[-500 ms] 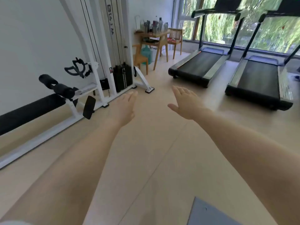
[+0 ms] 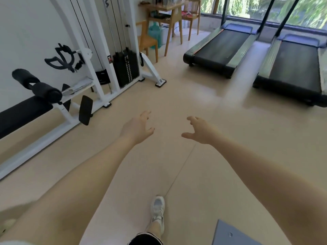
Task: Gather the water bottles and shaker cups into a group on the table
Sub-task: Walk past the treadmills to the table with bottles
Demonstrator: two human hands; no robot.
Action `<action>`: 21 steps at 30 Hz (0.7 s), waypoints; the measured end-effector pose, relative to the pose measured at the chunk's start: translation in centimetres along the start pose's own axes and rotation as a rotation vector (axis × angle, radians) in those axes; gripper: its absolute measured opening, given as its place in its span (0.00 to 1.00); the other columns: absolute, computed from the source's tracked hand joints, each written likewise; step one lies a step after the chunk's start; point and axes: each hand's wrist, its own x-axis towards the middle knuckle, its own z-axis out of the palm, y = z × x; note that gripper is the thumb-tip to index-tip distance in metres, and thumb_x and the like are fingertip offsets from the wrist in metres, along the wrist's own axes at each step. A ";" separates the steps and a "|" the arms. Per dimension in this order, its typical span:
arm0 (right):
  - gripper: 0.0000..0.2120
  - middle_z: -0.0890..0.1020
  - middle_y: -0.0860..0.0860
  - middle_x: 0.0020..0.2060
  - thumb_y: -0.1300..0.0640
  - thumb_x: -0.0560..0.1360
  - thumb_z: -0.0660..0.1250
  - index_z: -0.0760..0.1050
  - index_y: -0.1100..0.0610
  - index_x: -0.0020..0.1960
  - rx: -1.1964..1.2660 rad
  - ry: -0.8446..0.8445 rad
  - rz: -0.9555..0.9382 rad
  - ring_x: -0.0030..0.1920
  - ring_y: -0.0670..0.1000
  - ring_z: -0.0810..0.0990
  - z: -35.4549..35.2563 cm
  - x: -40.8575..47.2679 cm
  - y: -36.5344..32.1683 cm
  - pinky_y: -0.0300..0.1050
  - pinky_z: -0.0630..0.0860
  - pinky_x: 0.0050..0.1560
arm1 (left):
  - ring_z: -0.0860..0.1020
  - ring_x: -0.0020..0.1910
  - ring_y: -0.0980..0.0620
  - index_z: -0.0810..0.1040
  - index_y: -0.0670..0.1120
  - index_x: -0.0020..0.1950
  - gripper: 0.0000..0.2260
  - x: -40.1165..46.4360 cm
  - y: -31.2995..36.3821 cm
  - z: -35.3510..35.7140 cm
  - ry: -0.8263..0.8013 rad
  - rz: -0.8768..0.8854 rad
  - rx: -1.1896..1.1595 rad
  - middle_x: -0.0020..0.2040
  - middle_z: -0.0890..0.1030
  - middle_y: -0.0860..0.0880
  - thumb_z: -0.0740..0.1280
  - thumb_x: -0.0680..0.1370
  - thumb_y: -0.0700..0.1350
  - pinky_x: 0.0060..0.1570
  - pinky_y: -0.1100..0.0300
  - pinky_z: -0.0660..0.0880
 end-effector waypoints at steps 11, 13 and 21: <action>0.29 0.72 0.58 0.66 0.47 0.76 0.64 0.61 0.60 0.71 0.185 0.116 0.136 0.65 0.57 0.70 -11.8 22.9 3.4 0.48 0.67 0.62 | 0.73 0.58 0.45 0.63 0.47 0.70 0.25 29.3 0.9 -5.0 0.057 0.111 -0.139 0.63 0.74 0.47 0.66 0.74 0.48 0.57 0.50 0.73; 0.29 0.73 0.58 0.65 0.47 0.75 0.65 0.62 0.59 0.70 0.205 0.120 0.143 0.65 0.56 0.70 -13.3 27.1 5.0 0.48 0.66 0.62 | 0.74 0.57 0.46 0.63 0.46 0.70 0.26 34.2 1.5 -5.0 0.078 0.127 -0.162 0.62 0.74 0.47 0.66 0.74 0.48 0.54 0.52 0.73; 0.29 0.72 0.57 0.66 0.47 0.76 0.64 0.61 0.59 0.71 0.203 0.079 0.094 0.64 0.57 0.72 -20.1 47.7 13.1 0.48 0.67 0.61 | 0.72 0.60 0.48 0.63 0.46 0.70 0.25 56.2 3.5 -2.9 0.098 0.072 -0.205 0.62 0.74 0.47 0.67 0.74 0.47 0.53 0.56 0.70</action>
